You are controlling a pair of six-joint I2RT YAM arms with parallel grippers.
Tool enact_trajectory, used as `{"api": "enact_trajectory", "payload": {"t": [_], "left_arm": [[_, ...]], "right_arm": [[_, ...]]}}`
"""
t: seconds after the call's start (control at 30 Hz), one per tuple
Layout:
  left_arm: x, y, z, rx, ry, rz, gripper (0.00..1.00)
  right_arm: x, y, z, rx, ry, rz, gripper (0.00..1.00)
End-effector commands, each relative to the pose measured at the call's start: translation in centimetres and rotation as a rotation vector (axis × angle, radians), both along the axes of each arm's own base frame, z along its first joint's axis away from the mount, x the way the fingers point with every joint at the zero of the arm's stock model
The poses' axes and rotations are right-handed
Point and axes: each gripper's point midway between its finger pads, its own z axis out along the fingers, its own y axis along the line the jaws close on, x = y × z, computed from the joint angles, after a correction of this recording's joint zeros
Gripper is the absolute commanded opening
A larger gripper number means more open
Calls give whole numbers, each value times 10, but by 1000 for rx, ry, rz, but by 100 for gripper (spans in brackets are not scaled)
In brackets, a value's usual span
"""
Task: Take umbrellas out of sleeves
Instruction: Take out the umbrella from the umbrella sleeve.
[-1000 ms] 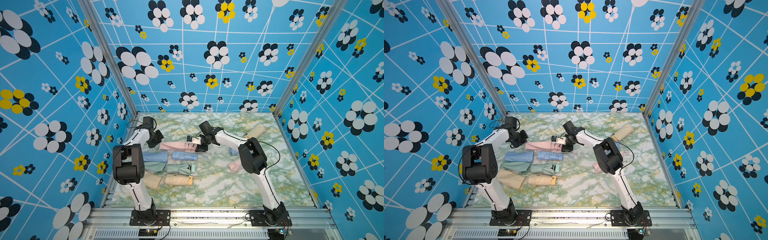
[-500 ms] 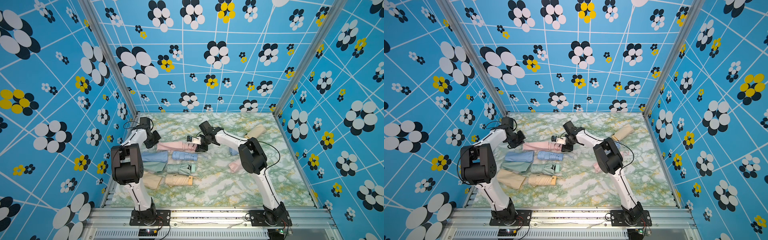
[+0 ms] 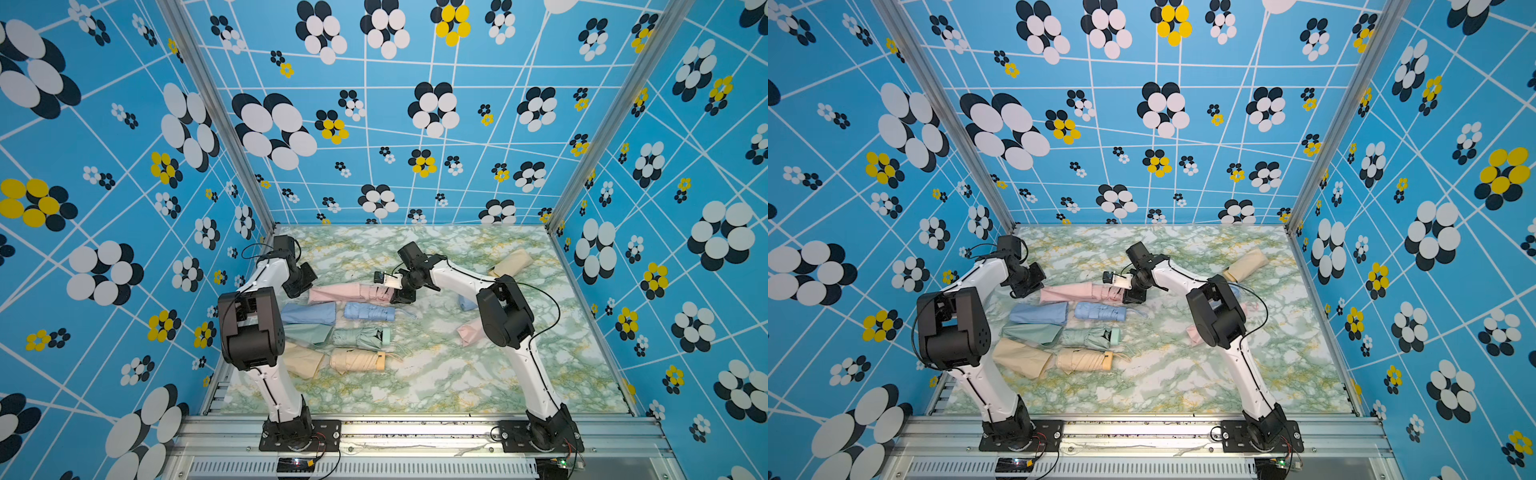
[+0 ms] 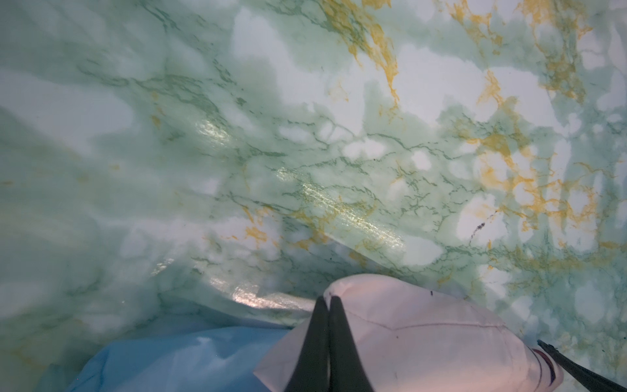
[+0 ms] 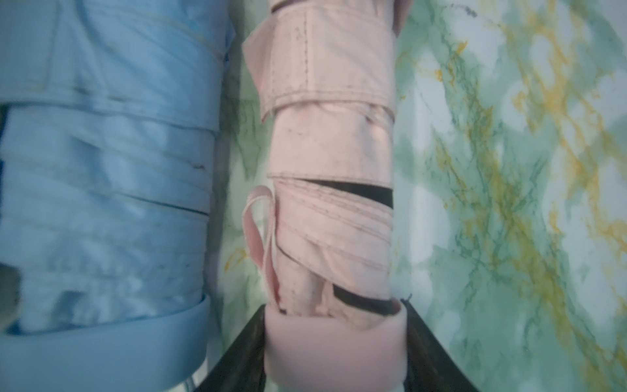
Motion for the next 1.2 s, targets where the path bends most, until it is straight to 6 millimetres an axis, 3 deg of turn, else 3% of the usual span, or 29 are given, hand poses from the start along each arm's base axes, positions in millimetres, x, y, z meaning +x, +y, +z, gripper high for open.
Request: {"api": "enact_trajectory", "payload": {"t": [0.0, 0.67, 0.87, 1.17], "left_arm": [[1, 8, 23, 25, -41, -18, 0], [-1, 35, 38, 118, 0, -95, 0], [-4, 43, 26, 139, 56, -103, 0], [-3, 47, 27, 130, 46, -91, 0]], "right_arm": [[-14, -10, -5, -44, 43, 19, 37], [-16, -10, -7, -46, 47, 25, 37], [-16, -11, -8, -50, 47, 29, 37], [-15, -8, -8, -44, 46, 30, 37]]}}
